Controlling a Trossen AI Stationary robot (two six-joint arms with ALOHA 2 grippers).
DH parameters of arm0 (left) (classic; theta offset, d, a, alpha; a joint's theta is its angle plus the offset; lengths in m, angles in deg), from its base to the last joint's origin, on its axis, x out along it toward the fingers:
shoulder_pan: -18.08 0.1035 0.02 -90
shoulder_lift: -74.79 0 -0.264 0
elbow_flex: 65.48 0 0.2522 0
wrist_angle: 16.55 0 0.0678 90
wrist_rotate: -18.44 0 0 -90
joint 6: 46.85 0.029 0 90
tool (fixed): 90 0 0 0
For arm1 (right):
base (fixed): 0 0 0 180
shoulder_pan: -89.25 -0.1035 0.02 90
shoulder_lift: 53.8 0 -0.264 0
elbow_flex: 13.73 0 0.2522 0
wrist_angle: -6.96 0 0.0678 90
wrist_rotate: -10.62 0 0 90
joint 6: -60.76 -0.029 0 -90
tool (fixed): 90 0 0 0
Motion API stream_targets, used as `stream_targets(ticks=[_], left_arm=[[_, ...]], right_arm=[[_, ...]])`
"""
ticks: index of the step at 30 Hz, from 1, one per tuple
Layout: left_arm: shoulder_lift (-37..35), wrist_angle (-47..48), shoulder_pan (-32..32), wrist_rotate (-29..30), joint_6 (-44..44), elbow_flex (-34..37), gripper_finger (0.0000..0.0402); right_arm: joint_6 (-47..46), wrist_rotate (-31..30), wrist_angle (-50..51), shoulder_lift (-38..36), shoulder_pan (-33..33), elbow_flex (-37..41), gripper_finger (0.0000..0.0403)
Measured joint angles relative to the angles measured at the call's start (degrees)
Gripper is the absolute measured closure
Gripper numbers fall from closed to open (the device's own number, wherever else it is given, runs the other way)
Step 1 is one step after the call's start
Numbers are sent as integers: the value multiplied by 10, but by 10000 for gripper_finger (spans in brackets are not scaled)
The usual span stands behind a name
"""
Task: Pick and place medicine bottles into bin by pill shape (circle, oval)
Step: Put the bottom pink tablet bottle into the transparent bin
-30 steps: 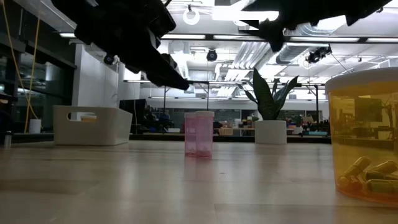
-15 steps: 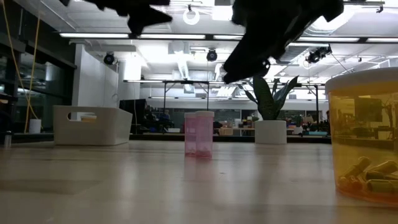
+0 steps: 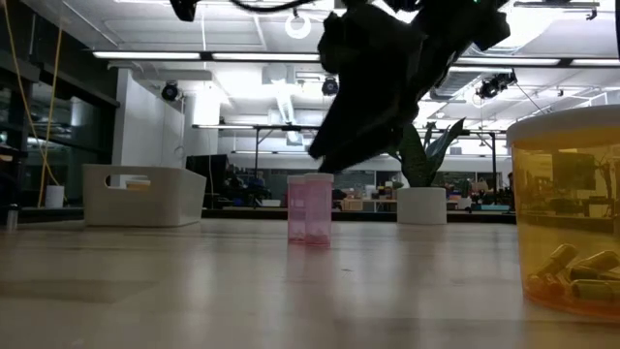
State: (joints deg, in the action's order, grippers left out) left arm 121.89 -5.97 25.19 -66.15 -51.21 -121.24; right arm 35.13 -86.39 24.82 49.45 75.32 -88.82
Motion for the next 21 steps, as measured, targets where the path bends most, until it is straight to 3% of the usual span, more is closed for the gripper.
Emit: stream_targets(ticks=[13, 21], left_arm=[[-1, 51, 0, -2, -1, 0, 163], [-1, 51, 0, -2, 0, 0, 163]], right_arm=[[-9, -48, 13, 35, 0, -13, 184], [-10, -48, 14, 35, 0, -13, 250]])
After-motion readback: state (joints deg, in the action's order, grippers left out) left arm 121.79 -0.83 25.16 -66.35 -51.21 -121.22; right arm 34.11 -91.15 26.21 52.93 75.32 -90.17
